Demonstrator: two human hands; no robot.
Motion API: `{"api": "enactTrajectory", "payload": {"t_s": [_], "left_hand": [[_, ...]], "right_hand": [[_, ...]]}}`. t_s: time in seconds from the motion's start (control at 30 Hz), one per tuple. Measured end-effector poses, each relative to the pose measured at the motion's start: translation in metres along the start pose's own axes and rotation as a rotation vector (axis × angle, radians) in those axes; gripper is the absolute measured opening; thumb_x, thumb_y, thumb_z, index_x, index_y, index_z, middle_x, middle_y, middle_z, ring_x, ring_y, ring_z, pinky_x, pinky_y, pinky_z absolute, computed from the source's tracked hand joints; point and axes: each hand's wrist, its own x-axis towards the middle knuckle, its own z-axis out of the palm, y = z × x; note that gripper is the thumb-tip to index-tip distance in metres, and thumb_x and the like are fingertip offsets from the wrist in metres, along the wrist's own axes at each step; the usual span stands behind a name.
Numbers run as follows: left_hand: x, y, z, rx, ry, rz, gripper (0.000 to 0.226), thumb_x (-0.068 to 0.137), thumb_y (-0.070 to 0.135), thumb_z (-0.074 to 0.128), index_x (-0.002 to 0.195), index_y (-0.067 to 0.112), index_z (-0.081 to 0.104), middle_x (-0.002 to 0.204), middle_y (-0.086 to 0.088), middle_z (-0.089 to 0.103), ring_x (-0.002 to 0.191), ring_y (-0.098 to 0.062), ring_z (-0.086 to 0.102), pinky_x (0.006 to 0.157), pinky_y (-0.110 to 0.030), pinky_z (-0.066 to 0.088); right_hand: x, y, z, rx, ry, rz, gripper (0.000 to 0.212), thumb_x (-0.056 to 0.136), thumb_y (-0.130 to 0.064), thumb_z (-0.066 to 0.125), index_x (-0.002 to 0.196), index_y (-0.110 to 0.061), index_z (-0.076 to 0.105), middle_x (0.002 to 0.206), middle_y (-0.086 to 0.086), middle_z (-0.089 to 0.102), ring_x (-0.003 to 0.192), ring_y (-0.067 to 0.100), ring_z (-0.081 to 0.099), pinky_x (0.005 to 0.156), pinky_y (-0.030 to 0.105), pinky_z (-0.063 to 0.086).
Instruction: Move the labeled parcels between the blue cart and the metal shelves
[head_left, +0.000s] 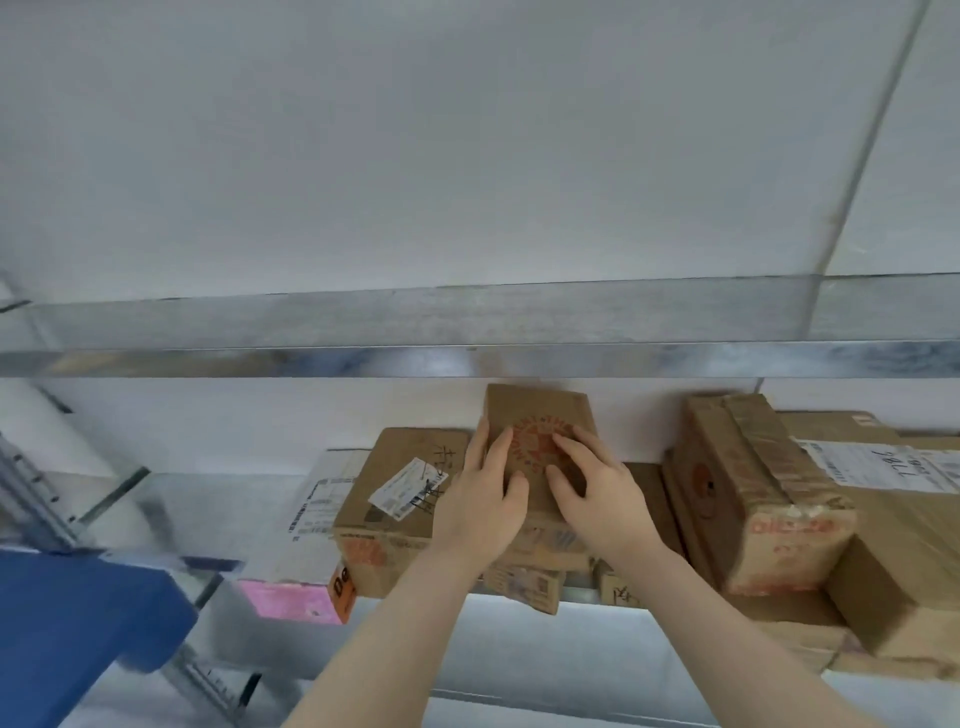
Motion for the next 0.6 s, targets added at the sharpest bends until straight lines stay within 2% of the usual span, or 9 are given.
{"api": "enactTrajectory", "payload": {"t_s": [0.1,0.23,0.33,0.4,0.53,0.6], "left_hand": [[-0.015,-0.031,-0.044,0.053,0.087,-0.078,0.055,0.096,0.042,0.031,0.148,0.038,0.016,0.159,0.015,0.0,0.132,-0.021,0.039,0.098,-0.038,0.043],[-0.053,-0.085,-0.109,0.121,0.177,-0.238,0.056,0.094,0.046,0.026,0.148,0.037,0.012,0.159,0.015,0.0,0.127,-0.024,0.043,0.101,-0.044,0.043],[-0.094,-0.129,-0.159,0.168,0.263,-0.387,0.058,0.092,0.048,0.024,0.147,0.037,0.014,0.159,0.016,-0.001,0.114,-0.022,0.052,0.086,-0.038,0.05],[-0.124,-0.159,-0.19,0.2,0.335,-0.478,0.057,0.091,0.046,0.026,0.147,0.039,0.018,0.159,0.016,0.001,0.113,-0.021,0.053,0.078,-0.035,0.049],[-0.179,-0.22,-0.248,0.224,0.421,-0.623,0.057,0.09,0.046,0.026,0.146,0.04,0.02,0.159,0.017,0.001,0.113,-0.021,0.053,0.078,-0.037,0.05],[-0.203,-0.252,-0.276,0.236,0.45,-0.673,0.058,0.089,0.048,0.026,0.146,0.04,0.018,0.159,0.018,-0.001,0.101,-0.02,0.056,0.073,-0.036,0.051]], "right_hand": [[0.01,-0.046,0.03,0.037,-0.062,-0.095,0.047,0.094,-0.044,0.045,0.14,-0.029,0.044,0.151,-0.005,0.034,0.133,0.021,0.039,0.108,0.045,0.037],[0.01,-0.121,0.085,0.112,-0.159,-0.247,0.047,0.095,-0.042,0.046,0.139,-0.028,0.046,0.15,-0.005,0.036,0.134,0.019,0.038,0.111,0.038,0.033],[0.0,-0.183,0.136,0.151,-0.254,-0.364,0.046,0.094,-0.043,0.046,0.139,-0.029,0.046,0.151,-0.006,0.035,0.134,0.017,0.037,0.11,0.037,0.031],[-0.009,-0.224,0.172,0.19,-0.33,-0.432,0.046,0.093,-0.043,0.047,0.137,-0.03,0.047,0.15,-0.007,0.036,0.134,0.017,0.036,0.111,0.039,0.032],[-0.03,-0.305,0.243,0.259,-0.459,-0.536,0.046,0.092,-0.043,0.048,0.136,-0.031,0.048,0.149,-0.008,0.037,0.131,0.02,0.04,0.108,0.041,0.035],[-0.041,-0.345,0.276,0.276,-0.492,-0.596,0.045,0.093,-0.043,0.047,0.136,-0.032,0.048,0.149,-0.008,0.037,0.13,0.019,0.04,0.106,0.038,0.036]]}}
